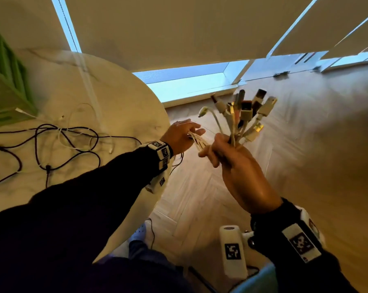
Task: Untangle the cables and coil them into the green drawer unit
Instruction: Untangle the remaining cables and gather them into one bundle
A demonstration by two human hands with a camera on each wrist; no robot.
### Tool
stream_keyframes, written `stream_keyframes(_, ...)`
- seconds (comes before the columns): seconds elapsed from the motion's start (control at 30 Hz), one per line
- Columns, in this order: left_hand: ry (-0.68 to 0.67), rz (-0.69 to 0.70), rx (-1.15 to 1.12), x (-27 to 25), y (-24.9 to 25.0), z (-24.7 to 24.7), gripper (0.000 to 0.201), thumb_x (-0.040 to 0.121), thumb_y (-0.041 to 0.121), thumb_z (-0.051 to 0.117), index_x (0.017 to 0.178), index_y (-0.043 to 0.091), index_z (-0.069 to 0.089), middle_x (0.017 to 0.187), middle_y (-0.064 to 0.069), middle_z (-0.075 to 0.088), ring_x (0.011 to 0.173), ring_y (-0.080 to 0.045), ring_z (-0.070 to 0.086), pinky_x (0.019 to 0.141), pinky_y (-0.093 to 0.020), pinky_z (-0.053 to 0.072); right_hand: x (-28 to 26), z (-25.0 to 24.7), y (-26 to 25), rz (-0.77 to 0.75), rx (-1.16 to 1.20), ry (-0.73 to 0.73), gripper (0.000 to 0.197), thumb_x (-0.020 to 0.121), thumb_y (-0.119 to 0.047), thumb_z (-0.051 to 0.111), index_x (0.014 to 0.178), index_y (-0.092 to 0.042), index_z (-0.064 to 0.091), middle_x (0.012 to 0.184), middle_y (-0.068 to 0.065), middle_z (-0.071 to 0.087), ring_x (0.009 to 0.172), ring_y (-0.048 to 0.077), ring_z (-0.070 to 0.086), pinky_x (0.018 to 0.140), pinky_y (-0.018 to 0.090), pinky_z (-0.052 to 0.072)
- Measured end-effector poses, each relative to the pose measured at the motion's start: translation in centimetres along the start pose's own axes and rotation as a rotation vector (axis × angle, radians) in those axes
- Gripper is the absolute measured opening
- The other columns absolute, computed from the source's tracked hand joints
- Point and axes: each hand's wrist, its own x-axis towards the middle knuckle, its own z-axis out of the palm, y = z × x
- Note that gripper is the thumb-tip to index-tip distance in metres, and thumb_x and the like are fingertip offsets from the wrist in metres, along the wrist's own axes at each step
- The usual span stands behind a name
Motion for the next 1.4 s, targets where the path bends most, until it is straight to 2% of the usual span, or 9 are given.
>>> stream_keyframes(0.23,-0.635,-0.207,-0.144,-4.4,3.4,4.1,0.042,0.1,0.06,0.044,0.11,0.02,0.053,0.068,-0.003,0.069,0.052,-0.012,0.063,0.055,-0.026,0.051,5.0,-5.3,-1.6,-0.077,0.123,0.276,0.052,0.106,-0.028,0.044,0.055,-0.028,0.039,0.052,-0.008,0.027,0.048,0.012,0.027,0.06,0.036,0.045)
stream_keyframes(0.37,-0.732,-0.136,-0.196,-5.3,3.0,2.8,0.05,0.096,0.061,0.051,0.122,0.02,0.041,0.112,-0.007,0.07,0.095,-0.017,0.069,0.074,-0.03,0.054,6.8,-6.5,0.2,0.036,-0.057,0.182,0.049,0.102,-0.028,0.05,0.055,-0.028,0.036,0.052,-0.005,0.026,0.047,0.015,0.02,0.049,0.029,0.025)
stream_keyframes(0.47,-0.448,-0.089,-0.4,-4.9,2.8,0.3,0.062,0.095,0.061,0.051,0.14,0.022,0.033,0.144,-0.001,0.05,0.124,-0.013,0.055,0.1,-0.035,0.051,6.6,-5.3,1.1,0.043,-0.186,0.11,0.043,0.102,-0.029,0.052,0.062,-0.021,0.039,0.052,-0.003,0.031,0.047,0.015,0.026,0.047,0.029,0.027)
stream_keyframes(0.6,0.481,0.157,-0.381,-3.4,5.2,-3.2,0.03,0.097,0.037,0.057,0.119,0.022,0.043,0.111,0.0,0.043,0.096,-0.017,0.048,0.085,-0.033,0.047,6.8,-3.3,3.0,-0.01,-0.55,0.067,0.041,0.102,-0.04,0.05,0.066,-0.021,0.047,0.057,-0.001,0.045,0.053,0.019,0.044,0.054,0.044,0.044)
stream_keyframes(0.67,0.546,0.244,-0.193,-2.5,6.4,-4.8,0.035,0.097,0.038,0.06,0.128,0.028,0.048,0.117,0.001,0.038,0.111,-0.019,0.042,0.097,-0.034,0.04,7.0,-2.4,3.5,-0.005,-0.616,0.05,0.038,0.103,-0.041,0.046,0.069,-0.024,0.049,0.06,-0.001,0.048,0.054,0.019,0.045,0.059,0.046,0.047)
stream_keyframes(0.87,0.08,0.2,0.203,-1.7,5.9,-6.7,0.042,0.087,0.071,0.053,0.119,0.047,0.063,0.14,0.006,0.039,0.126,-0.027,0.034,0.107,-0.042,0.03,7.1,-0.9,3.6,-0.08,-0.764,-0.017,0.028,0.107,-0.023,0.038,0.088,-0.012,0.056,0.065,-0.002,0.054,0.057,0.014,0.05,0.057,0.032,0.037)
stream_keyframes(1.07,0.216,0.098,-0.13,-1.1,5.7,-7.4,0.026,0.086,0.048,0.072,0.096,0.028,0.06,0.124,0.004,0.052,0.113,-0.017,0.049,0.101,-0.029,0.032,6.8,-0.5,5.1,-0.018,-0.501,0.011,0.03,0.102,-0.042,0.044,0.077,-0.025,0.048,0.065,-0.002,0.053,0.056,0.015,0.048,0.059,0.037,0.043)
stream_keyframes(1.23,0.243,-0.249,-0.377,-2.6,6.0,-6.4,0.053,0.088,0.052,0.069,0.126,0.022,0.046,0.131,0.002,0.041,0.114,-0.017,0.053,0.091,-0.031,0.051,6.6,0.3,6.8,-0.025,-0.41,0.124,0.031,0.1,-0.048,0.044,0.078,-0.027,0.047,0.067,0.0,0.05,0.06,0.017,0.043,0.061,0.04,0.039)
stream_keyframes(1.4,-0.297,-0.405,-0.647,-5.4,7.0,-5.1,0.065,0.084,0.07,0.041,0.127,0.024,0.058,0.127,0.007,0.061,0.12,-0.01,0.055,0.104,-0.029,0.041,6.8,0.9,6.7,-0.093,-0.378,0.036,0.027,0.104,-0.046,0.038,0.083,-0.033,0.048,0.067,-0.013,0.05,0.058,0.003,0.045,0.059,0.026,0.039)
